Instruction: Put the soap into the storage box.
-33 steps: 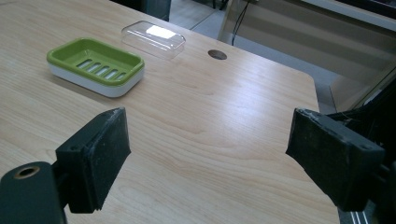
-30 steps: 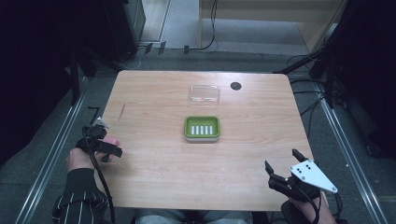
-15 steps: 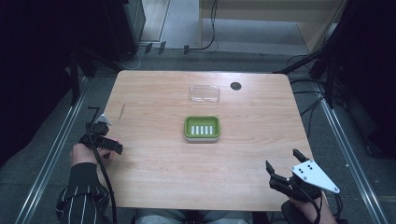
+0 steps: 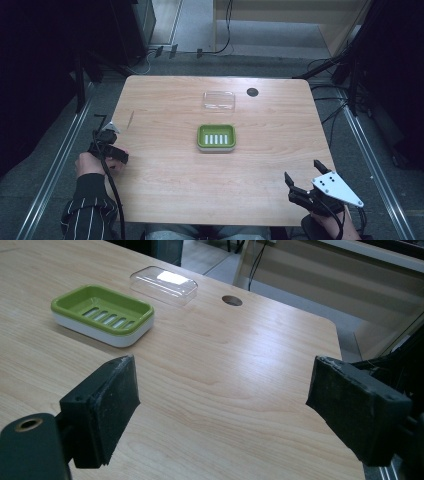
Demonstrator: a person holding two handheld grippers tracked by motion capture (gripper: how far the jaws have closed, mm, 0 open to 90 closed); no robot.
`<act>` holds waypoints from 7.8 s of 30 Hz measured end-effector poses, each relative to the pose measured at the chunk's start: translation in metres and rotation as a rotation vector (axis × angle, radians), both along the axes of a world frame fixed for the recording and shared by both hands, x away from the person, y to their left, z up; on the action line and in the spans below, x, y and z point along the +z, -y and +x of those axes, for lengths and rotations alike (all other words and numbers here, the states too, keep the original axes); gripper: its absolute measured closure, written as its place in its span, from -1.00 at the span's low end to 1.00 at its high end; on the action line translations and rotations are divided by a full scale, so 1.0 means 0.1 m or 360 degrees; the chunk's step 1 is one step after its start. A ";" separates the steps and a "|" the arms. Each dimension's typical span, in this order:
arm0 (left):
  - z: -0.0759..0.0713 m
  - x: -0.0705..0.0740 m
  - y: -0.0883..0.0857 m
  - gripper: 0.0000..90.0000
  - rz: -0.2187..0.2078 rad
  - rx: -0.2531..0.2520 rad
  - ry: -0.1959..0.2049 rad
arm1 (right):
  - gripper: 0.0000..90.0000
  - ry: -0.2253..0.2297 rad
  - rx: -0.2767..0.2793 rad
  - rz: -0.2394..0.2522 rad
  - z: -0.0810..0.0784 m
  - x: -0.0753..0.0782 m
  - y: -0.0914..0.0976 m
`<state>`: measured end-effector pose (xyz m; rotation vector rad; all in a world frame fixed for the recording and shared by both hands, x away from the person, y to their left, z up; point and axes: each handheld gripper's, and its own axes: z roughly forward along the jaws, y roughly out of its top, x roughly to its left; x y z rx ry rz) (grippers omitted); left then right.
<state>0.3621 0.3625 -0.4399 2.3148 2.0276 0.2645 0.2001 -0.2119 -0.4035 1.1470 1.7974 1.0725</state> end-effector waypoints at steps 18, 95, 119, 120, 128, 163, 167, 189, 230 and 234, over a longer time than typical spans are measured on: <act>0.00 -0.02 0.01 -0.17 0.0055 -0.0043 0.0007 | -0.70 0.0001 0.0001 -0.0001 0.00 0.00 0.00; 0.14 0.22 0.86 -0.16 -0.0110 -0.0709 -0.0053 | -0.70 0.0004 -0.0001 0.0013 0.00 0.00 0.01; 0.31 0.27 1.19 -0.15 -0.0120 -0.0924 -0.0077 | -0.70 0.0006 -0.0010 0.0020 -0.03 0.00 0.03; 0.31 0.27 1.20 -0.15 -0.0126 -0.0927 -0.0073 | -0.70 0.0006 -0.0010 0.0020 -0.03 0.00 0.03; 0.36 0.30 1.27 -0.15 -0.0128 -0.0951 -0.0071 | -0.70 0.0006 -0.0011 0.0023 -0.03 0.00 0.03; 0.56 0.56 1.58 -0.15 -0.0147 -0.1146 0.0000 | -0.70 -0.0011 -0.0038 0.0004 -0.08 -0.01 0.08; 0.59 0.60 1.64 -0.15 -0.0147 -0.1171 0.0007 | -0.70 -0.0004 -0.0049 0.0010 -0.12 -0.01 0.11; 0.71 0.67 1.88 -0.15 -0.0129 -0.1310 0.0018 | -0.70 -0.0046 -0.0097 0.0017 -0.20 -0.01 0.21; 0.82 0.67 2.27 -0.15 -0.0100 -0.1587 0.0054 | -0.70 -0.0064 -0.0141 0.0019 -0.25 -0.02 0.26; 0.82 0.66 2.33 -0.15 -0.0105 -0.1606 0.0059 | -0.70 -0.0066 -0.0140 0.0019 -0.26 -0.02 0.26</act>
